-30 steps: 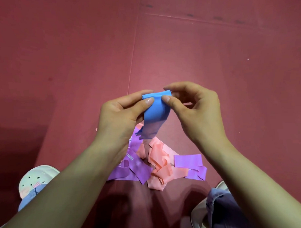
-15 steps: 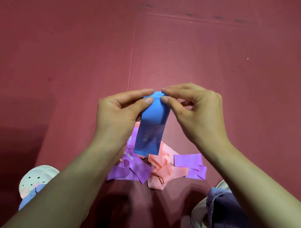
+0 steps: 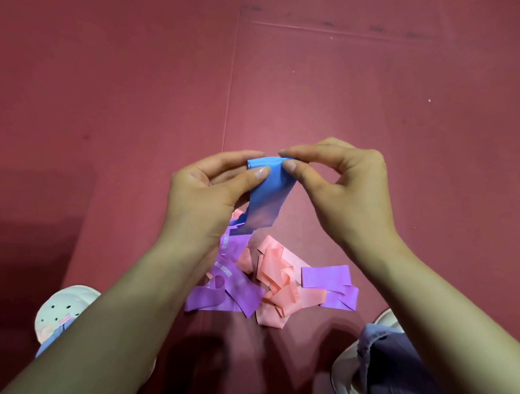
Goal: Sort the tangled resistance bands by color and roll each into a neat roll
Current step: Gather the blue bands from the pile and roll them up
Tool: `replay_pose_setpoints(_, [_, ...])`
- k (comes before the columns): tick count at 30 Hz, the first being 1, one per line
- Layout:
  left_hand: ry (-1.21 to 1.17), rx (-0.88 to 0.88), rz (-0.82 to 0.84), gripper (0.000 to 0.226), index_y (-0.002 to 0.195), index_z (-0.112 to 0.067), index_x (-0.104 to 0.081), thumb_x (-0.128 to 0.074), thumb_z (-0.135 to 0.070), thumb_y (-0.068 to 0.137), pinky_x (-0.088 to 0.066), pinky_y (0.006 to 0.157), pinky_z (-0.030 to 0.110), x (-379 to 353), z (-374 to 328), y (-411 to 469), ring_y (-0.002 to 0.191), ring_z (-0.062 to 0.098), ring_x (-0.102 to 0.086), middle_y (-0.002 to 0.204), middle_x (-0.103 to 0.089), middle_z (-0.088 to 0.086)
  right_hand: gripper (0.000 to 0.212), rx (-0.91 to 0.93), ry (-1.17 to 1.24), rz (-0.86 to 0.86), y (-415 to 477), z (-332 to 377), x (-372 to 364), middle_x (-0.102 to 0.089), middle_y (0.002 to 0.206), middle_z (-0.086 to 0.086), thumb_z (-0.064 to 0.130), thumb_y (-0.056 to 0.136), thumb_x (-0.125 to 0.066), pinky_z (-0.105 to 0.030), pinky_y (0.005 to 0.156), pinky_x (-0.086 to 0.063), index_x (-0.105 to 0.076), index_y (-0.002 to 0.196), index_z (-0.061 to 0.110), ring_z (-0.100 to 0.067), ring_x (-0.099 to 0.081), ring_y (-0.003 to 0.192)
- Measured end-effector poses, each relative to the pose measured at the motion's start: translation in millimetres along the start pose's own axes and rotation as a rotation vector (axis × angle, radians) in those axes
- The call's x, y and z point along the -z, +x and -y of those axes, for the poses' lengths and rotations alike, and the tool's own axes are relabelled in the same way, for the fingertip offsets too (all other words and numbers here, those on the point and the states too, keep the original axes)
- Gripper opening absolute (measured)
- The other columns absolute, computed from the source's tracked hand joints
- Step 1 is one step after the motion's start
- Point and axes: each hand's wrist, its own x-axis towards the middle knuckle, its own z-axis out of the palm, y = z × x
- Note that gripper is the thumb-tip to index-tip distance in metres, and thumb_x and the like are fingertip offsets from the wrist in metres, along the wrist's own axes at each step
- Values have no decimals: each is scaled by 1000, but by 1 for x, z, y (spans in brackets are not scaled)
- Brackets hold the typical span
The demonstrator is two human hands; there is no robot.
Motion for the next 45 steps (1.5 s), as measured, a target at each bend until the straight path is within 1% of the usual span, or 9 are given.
replay_pose_setpoints(5, [27, 19, 20, 23, 104, -9, -70, -70, -5, 81, -54, 92, 31, 0, 2, 1, 95, 18, -70, 97, -75, 6, 20, -82, 131, 23, 0, 2, -1, -59, 74, 18, 4, 84, -68, -6, 65, -41, -74, 90, 22, 6, -58, 64])
replay_pose_setpoints(10, [104, -23, 6, 13, 88, -20, -75, -71, -10, 82, -51, 98, 33, -3, 2, -1, 92, 12, -68, 94, -76, 0, 22, -100, 147, 18, 2, 4, 1, -58, 79, 13, 4, 85, -67, -7, 65, -40, -74, 96, 21, 7, -56, 65])
replay_pose_setpoints(19, [117, -28, -59, 9, 89, -16, -77, -71, -11, 84, -48, 98, 54, -3, 1, 0, 96, 33, -67, 99, -73, 18, 17, -130, 101, 18, 3, 3, -2, -63, 78, 16, 11, 86, -67, -7, 65, -41, -73, 94, 23, 3, -58, 70])
replay_pose_setpoints(25, [204, -56, -29, 31, 106, -19, -68, -72, -3, 80, -55, 74, 28, 0, 1, 1, 70, 14, -65, 73, -71, 3, 12, -330, 216, 54, 5, 0, -4, -71, 74, 2, 8, 85, -65, -11, 65, -47, -74, 85, 17, 0, -60, 68])
replay_pose_setpoints(29, [362, -148, 78, 45, 109, -26, -67, -71, 7, 78, -55, 82, 27, -3, 0, -2, 77, 11, -66, 82, -69, 1, 13, -481, 372, 38, 7, -1, 0, -64, 72, -2, 5, 83, -63, -20, 64, -47, -68, 77, 15, -9, -56, 63])
replay_pose_setpoints(33, [514, -188, 31, 31, 99, -28, -72, -74, -4, 78, -53, 88, 35, -3, 1, -3, 85, 12, -66, 93, -73, -2, 10, -549, 478, 52, 5, 3, 1, -63, 67, -3, 5, 85, -62, -17, 52, -46, -67, 76, 8, -6, -55, 51])
replay_pose_setpoints(38, [724, -243, -14, 20, 98, -29, -71, -72, -15, 83, -33, 78, 3, -3, 4, -2, 100, 12, -56, 99, -67, -5, 11, -534, 496, 72, 5, 2, 0, -63, 65, -2, 7, 85, -66, -15, 54, -47, -68, 75, 12, -6, -55, 52])
replay_pose_setpoints(42, [693, -225, -3, 14, 94, -25, -71, -71, -16, 84, -35, 78, 3, -3, 1, -1, 96, 8, -57, 101, -67, -5, 10, -507, 478, 66, 5, -1, 0, -65, 74, -7, 11, 83, -69, -18, 63, -48, -70, 91, 16, -9, -56, 56])
replay_pose_setpoints(45, [606, -188, 9, 12, 94, -19, -73, -71, -14, 83, -48, 88, 25, -3, 0, -3, 84, 7, -63, 88, -71, -9, 5, -422, 390, 57, 5, -2, -2, -66, 80, -5, 15, 86, -67, -17, 66, -47, -72, 87, 16, -8, -57, 67])
